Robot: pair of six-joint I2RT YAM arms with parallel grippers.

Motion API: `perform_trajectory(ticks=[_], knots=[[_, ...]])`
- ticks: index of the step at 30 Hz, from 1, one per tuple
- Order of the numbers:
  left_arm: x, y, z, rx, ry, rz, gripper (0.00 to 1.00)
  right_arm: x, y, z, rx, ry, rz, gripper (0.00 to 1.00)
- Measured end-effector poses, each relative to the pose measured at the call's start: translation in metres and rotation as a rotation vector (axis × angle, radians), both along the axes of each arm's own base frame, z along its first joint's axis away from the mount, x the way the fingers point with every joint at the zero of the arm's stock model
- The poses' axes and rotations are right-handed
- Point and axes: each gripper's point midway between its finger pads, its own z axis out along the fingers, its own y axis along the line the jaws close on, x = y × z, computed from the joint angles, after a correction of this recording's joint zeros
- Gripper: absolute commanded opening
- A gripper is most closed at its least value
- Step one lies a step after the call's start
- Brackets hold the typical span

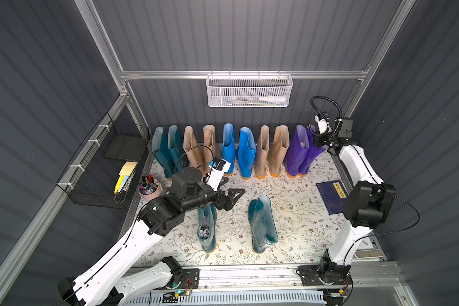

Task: Match and arrange rain boots in pairs
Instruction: Adjust the rain boot at the center of the board.

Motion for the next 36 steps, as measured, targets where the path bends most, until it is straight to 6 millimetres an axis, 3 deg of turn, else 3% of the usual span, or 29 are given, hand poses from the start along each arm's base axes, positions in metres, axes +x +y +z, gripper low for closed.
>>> perform_trajectory(ticks=[5, 16, 21, 29, 36], knots=[[0.002, -0.002, -0.003, 0.009, 0.008, 0.0, 0.86, 0.0, 0.001, 0.001, -0.016, -0.008, 0.018, 0.15], [0.004, -0.004, -0.007, 0.017, 0.017, 0.0, 0.86, 0.001, -0.015, -0.002, -0.016, 0.015, -0.091, 0.47], [0.004, -0.004, -0.007, 0.017, 0.016, 0.0, 0.86, -0.005, -0.018, -0.004, 0.025, 0.053, -0.143, 0.55], [0.002, -0.002, -0.004, 0.01, 0.009, -0.001, 0.86, -0.029, -0.015, 0.017, 0.114, 0.081, -0.201, 0.63], [-0.002, 0.002, -0.001, 0.0, -0.002, -0.001, 0.86, -0.045, -0.009, 0.038, 0.185, 0.074, -0.217, 0.64]])
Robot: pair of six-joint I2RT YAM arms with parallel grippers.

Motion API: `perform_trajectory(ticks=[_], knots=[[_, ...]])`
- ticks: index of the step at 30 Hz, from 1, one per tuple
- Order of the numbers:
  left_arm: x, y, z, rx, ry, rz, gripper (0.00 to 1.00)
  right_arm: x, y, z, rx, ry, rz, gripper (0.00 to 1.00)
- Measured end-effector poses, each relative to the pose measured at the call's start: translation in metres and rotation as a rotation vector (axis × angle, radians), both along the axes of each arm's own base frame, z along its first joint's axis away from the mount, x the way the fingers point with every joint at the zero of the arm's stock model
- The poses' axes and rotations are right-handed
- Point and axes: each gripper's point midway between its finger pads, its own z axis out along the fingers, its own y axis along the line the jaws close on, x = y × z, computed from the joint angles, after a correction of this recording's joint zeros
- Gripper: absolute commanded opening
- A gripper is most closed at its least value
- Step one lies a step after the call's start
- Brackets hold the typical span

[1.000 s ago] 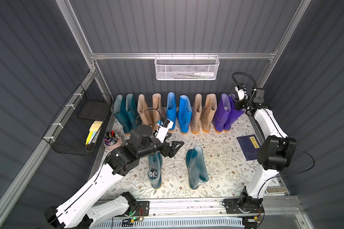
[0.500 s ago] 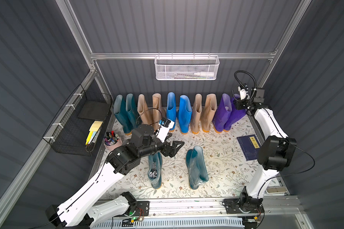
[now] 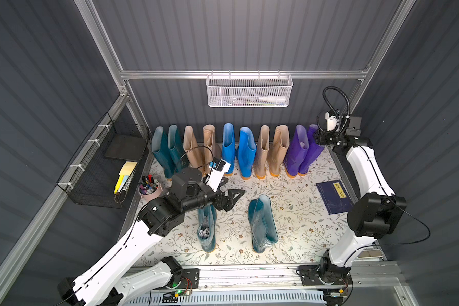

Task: Match and arrange rain boots in pairs
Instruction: Adjust the rain boot at the center of the board.

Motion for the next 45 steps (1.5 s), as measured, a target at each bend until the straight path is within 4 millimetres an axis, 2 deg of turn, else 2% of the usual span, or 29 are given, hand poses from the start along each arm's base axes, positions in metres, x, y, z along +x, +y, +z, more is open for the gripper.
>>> perform_trajectory(ticks=[7, 15, 17, 22, 24, 28, 36, 45], knots=[[-0.002, 0.003, -0.001, 0.002, -0.009, 0.001, 0.86, -0.013, 0.002, -0.006, 0.035, 0.032, -0.019, 0.65], [-0.003, 0.003, 0.0, 0.001, -0.013, 0.0, 0.86, -0.035, 0.006, -0.033, 0.064, 0.105, -0.029, 0.64], [-0.003, 0.003, 0.0, 0.001, -0.013, 0.0, 0.86, -0.035, 0.006, -0.037, 0.07, 0.114, -0.029, 0.58], [-0.003, 0.003, 0.0, 0.001, -0.013, 0.0, 0.86, -0.028, 0.005, -0.041, 0.072, 0.121, -0.031, 0.33], [-0.003, 0.003, 0.0, 0.001, -0.013, -0.001, 0.86, -0.024, 0.004, -0.043, 0.068, 0.124, -0.03, 0.28], [-0.003, 0.003, 0.0, 0.001, -0.013, 0.0, 0.86, -0.02, 0.003, -0.049, 0.054, 0.133, -0.023, 0.23], [-0.002, 0.003, -0.001, 0.005, -0.015, -0.002, 0.86, -0.017, -0.002, -0.046, -0.005, 0.146, -0.018, 0.11], [-0.001, 0.001, -0.003, 0.011, -0.009, -0.002, 0.86, -0.018, -0.011, -0.046, -0.06, 0.161, -0.038, 0.11]])
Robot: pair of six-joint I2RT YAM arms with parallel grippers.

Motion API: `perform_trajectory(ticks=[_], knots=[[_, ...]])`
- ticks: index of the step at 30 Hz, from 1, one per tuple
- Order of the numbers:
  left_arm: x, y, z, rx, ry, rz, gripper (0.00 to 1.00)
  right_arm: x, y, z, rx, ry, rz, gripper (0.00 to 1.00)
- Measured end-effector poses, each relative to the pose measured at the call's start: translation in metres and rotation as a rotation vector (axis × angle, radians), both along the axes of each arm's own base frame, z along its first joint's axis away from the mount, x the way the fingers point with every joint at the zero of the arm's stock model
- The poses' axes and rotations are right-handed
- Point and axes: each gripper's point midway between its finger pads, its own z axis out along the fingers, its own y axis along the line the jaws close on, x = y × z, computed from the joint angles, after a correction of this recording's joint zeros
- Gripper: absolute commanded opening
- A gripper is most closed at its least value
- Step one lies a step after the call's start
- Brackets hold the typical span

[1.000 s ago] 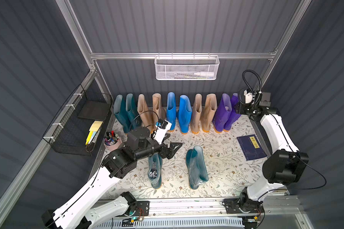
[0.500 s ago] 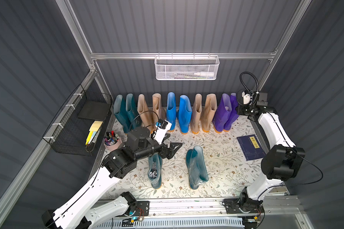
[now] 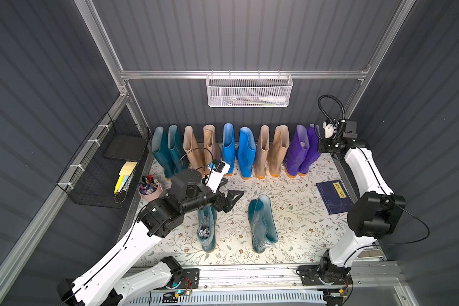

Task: Match and arrange rain boots in pairs
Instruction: Adjust the rain boot at the center of the board.

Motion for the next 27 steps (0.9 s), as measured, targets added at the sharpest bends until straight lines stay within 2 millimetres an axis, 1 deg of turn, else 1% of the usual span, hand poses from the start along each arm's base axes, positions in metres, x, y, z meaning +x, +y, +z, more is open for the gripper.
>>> perform_trajectory(ticks=[5, 21, 27], knots=[[0.0, 0.0, 0.0, 0.0, 0.0, 0.0, 0.86, -0.001, -0.003, 0.001, -0.025, 0.003, -0.002, 0.12], [0.001, 0.002, 0.001, 0.0, -0.006, 0.009, 0.86, -0.002, -0.006, 0.002, -0.043, 0.004, 0.015, 0.17], [0.001, 0.002, 0.001, 0.001, -0.007, 0.013, 0.86, 0.0, -0.004, 0.011, -0.034, -0.018, 0.021, 0.26]])
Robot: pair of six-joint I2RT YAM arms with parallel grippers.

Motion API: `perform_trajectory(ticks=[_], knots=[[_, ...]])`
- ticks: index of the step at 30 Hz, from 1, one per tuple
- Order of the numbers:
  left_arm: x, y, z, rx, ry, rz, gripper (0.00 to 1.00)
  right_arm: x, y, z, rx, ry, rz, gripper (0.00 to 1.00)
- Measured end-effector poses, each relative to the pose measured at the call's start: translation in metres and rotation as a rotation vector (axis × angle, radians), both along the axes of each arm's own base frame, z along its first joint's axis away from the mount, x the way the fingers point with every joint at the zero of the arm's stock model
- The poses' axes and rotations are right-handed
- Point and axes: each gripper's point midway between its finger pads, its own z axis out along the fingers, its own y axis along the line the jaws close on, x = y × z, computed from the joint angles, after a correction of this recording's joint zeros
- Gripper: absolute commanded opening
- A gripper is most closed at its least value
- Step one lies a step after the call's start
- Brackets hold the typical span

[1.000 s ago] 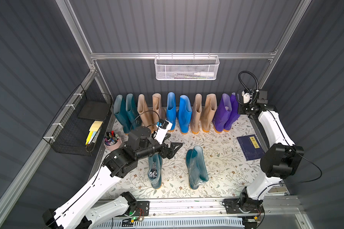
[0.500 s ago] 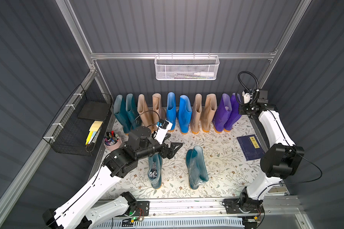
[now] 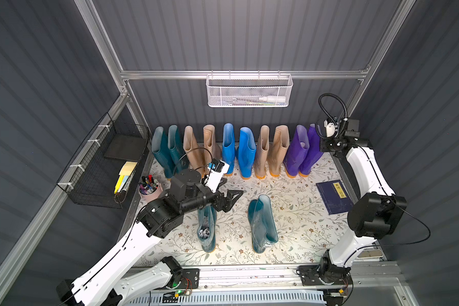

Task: Match and arrange rain boots in pairs
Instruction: Adjust the rain boot at the center of the board.

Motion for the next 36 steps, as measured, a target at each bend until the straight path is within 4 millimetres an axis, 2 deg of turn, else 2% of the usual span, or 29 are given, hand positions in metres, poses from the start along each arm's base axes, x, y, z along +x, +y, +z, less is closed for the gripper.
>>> perform_trajectory(ticks=[7, 14, 26, 30, 33, 36], knots=[[0.001, 0.001, 0.0, 0.003, -0.002, 0.008, 0.87, 0.0, 0.005, 0.005, 0.032, -0.017, 0.007, 0.36], [0.006, 0.007, -0.003, 0.031, 0.003, 0.051, 0.87, -0.005, 0.009, 0.019, 0.068, -0.053, 0.0, 0.51], [0.019, 0.025, 0.006, 0.122, 0.036, 0.173, 0.87, -0.027, 0.021, 0.056, 0.129, -0.132, 0.003, 0.59], [0.021, 0.042, 0.014, 0.171, 0.083, 0.264, 0.88, -0.038, 0.034, 0.066, 0.136, -0.152, 0.02, 0.61], [0.017, 0.063, 0.013, 0.199, 0.124, 0.342, 0.88, -0.048, 0.054, 0.069, 0.141, -0.159, 0.06, 0.62], [0.011, 0.082, 0.005, 0.234, 0.176, 0.418, 0.89, -0.057, 0.077, 0.069, 0.138, -0.157, 0.107, 0.64]])
